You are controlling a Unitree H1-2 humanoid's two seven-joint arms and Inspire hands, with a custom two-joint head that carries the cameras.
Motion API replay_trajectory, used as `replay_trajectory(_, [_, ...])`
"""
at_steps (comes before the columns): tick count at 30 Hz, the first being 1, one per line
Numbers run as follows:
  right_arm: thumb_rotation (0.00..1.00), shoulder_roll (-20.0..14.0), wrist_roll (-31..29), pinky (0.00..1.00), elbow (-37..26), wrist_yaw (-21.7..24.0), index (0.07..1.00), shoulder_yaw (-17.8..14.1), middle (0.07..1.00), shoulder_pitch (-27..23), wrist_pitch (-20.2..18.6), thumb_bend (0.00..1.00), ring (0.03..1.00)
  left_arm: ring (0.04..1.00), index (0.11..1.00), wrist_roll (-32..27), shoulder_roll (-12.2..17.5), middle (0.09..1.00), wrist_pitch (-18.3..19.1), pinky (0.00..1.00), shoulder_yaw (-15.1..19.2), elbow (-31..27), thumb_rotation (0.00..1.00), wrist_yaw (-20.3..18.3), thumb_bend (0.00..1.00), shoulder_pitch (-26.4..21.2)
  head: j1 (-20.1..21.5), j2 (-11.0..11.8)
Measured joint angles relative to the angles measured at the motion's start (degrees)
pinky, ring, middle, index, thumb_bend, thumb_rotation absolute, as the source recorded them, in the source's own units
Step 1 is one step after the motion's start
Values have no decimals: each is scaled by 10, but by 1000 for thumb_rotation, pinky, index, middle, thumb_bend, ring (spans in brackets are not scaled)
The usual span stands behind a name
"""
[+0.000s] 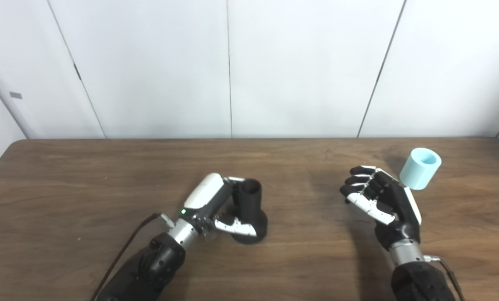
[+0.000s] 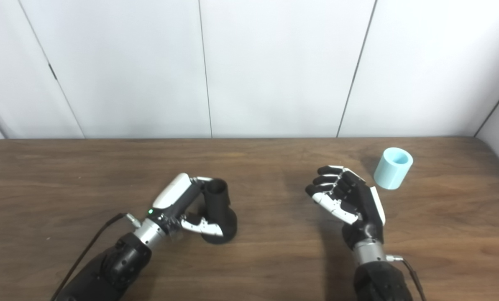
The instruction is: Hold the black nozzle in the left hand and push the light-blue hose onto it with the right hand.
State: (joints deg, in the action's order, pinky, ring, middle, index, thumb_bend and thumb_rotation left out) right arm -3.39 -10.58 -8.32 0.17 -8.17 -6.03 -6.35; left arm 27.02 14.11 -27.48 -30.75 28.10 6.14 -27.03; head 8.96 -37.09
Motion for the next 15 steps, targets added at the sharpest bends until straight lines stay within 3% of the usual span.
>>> replay_trajectory(7, [0, -29, -3, 346, -18, 4, 515, -3, 475, -20, -5, 518, 416, 466, 476, 1, -6, 483, -1, 410, -40, 14, 0, 22, 505, -18, 29, 7])
replay_trajectory(15, [0, -112, -6, 359, -19, 42, 511, -17, 481, -61, -8, 520, 417, 439, 491, 28, 0, 478, -1, 392, -84, 28, 0, 61, 505, -38, 77, 20])
